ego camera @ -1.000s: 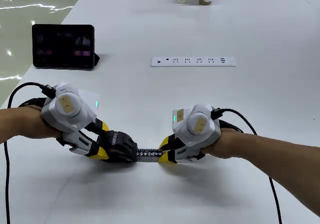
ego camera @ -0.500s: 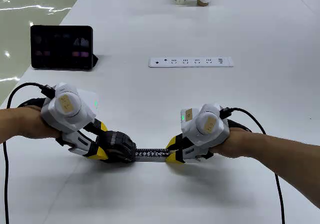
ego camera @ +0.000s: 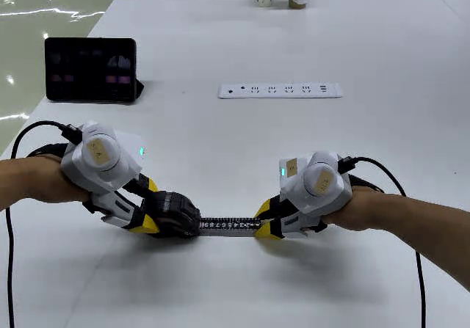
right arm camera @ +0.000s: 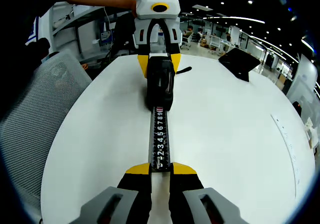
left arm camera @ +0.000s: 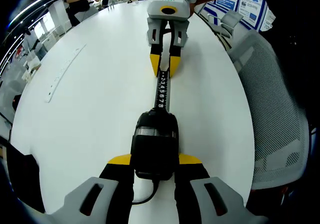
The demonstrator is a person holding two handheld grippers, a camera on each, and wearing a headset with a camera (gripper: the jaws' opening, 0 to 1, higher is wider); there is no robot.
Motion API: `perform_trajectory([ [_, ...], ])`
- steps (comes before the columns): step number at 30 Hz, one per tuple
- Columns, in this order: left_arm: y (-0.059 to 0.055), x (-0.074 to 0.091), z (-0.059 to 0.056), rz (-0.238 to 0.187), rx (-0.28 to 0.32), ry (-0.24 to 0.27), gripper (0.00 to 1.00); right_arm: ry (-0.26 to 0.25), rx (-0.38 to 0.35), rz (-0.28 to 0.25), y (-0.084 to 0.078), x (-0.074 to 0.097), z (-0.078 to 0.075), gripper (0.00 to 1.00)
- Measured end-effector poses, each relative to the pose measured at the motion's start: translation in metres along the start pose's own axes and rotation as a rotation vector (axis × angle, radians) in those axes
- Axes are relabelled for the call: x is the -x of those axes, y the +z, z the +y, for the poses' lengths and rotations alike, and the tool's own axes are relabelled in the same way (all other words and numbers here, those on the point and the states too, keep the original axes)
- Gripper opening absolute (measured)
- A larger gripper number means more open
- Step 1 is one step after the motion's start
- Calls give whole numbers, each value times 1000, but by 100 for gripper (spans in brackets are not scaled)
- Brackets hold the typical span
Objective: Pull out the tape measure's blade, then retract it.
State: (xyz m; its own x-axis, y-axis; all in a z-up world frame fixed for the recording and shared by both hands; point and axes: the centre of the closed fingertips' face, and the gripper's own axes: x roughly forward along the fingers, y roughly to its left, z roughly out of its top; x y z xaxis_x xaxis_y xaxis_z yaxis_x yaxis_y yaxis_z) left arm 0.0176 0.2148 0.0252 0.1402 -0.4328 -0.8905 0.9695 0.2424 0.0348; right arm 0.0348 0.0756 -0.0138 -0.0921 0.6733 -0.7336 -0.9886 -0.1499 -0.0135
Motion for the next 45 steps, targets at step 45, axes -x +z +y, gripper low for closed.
perform_trajectory([
  [45,0,-1,1,2,19,-1,25,-17,-19,22,-35,33,1,9],
])
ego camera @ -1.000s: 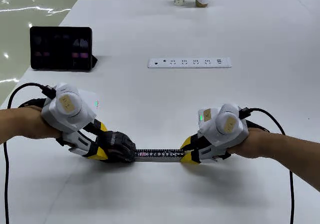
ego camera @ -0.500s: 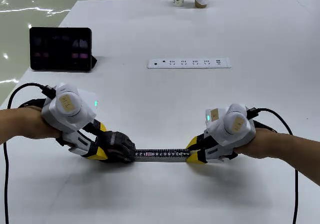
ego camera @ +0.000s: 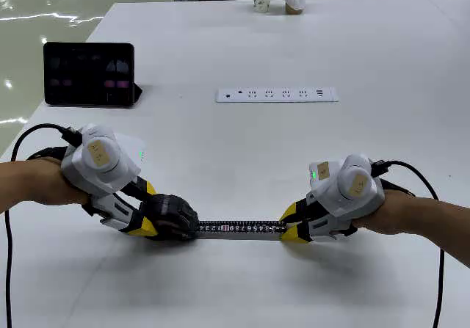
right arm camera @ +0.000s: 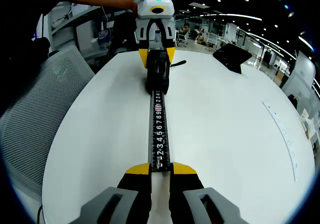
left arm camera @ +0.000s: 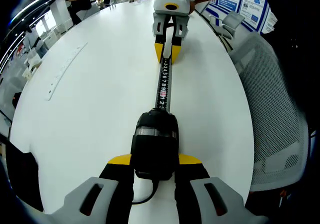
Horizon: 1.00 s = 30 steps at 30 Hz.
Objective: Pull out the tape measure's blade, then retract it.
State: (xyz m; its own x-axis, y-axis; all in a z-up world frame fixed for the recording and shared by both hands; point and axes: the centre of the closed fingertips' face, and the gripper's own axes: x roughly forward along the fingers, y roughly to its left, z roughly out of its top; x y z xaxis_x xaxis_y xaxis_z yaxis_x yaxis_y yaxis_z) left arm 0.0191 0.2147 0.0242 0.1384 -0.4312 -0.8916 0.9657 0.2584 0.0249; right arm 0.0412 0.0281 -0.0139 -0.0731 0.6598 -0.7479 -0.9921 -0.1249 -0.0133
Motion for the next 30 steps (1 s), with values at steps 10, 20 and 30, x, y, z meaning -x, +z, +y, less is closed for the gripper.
perform_trajectory([
  [10,0,0,0,4,3,-3,25,-2,-15,11,-13,11,-1,9],
  [20,1,0,-2,7,5,-2,25,-7,-34,17,-26,23,-1,9],
  [30,1,1,-3,8,7,-4,25,-6,-44,35,-39,36,0,9],
])
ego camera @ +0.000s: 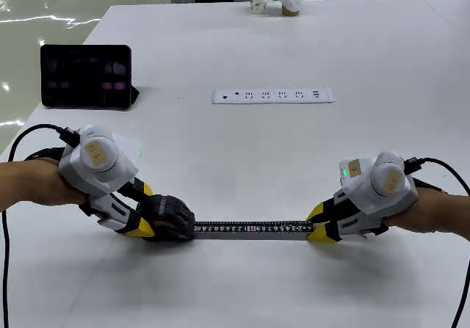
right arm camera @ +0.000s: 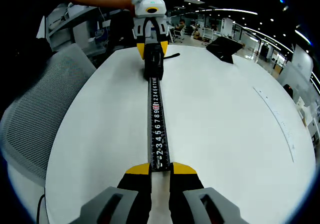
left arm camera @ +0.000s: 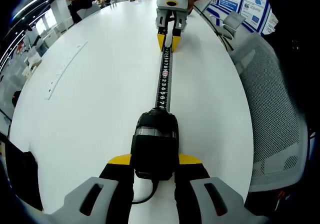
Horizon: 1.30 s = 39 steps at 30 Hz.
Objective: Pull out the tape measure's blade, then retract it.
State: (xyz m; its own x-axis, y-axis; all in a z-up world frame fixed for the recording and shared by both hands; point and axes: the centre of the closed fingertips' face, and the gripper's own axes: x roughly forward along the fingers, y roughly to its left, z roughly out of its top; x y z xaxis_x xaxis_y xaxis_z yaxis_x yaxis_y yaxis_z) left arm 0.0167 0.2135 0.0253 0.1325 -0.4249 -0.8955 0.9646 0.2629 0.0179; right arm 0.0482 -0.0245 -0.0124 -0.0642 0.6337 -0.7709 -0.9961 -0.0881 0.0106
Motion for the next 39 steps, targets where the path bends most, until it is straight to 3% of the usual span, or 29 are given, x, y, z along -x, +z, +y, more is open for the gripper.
perform_trajectory([
  [19,0,0,0,10,-3,0,25,9,-14,50,-22,22,1,9],
  [39,0,-1,0,27,-23,7,26,10,27,103,-24,19,-1,11],
])
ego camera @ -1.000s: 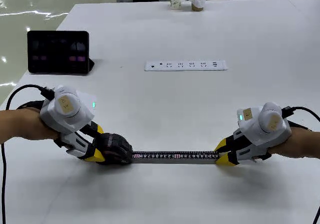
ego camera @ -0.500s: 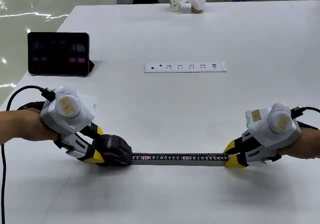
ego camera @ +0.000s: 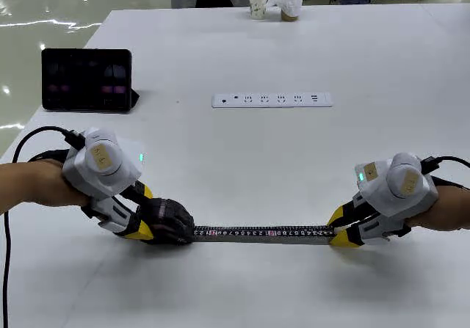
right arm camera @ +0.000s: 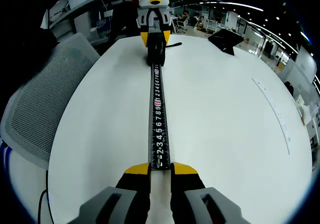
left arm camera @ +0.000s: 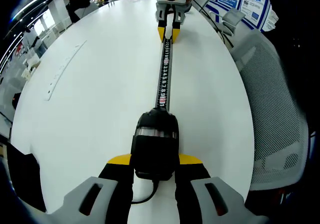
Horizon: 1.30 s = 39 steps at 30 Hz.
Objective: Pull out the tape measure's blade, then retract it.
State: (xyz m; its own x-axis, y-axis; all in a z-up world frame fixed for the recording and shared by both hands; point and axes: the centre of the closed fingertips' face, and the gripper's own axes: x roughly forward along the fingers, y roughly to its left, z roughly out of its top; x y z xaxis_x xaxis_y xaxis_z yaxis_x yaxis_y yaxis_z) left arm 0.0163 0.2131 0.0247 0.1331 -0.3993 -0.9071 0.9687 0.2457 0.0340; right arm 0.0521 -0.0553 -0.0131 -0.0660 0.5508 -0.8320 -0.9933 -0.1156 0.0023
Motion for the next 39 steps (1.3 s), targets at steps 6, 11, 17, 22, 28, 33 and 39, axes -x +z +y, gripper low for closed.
perform_trajectory([
  [6,0,0,0,6,2,4,26,-3,11,16,-1,-1,1,12],
  [11,-1,0,0,12,11,12,26,-6,13,26,-1,-1,1,12],
  [17,-2,0,2,18,20,20,27,-10,15,35,-1,-1,0,13],
  [22,-5,0,3,28,10,24,30,-9,15,40,0,-1,1,18],
  [28,-7,0,3,20,20,35,38,-18,-6,35,0,3,2,24],
  [33,-8,1,1,0,47,53,49,-30,-14,37,-4,7,5,31],
  [39,-6,1,-5,-51,121,72,60,-54,-55,14,-3,13,7,41],
])
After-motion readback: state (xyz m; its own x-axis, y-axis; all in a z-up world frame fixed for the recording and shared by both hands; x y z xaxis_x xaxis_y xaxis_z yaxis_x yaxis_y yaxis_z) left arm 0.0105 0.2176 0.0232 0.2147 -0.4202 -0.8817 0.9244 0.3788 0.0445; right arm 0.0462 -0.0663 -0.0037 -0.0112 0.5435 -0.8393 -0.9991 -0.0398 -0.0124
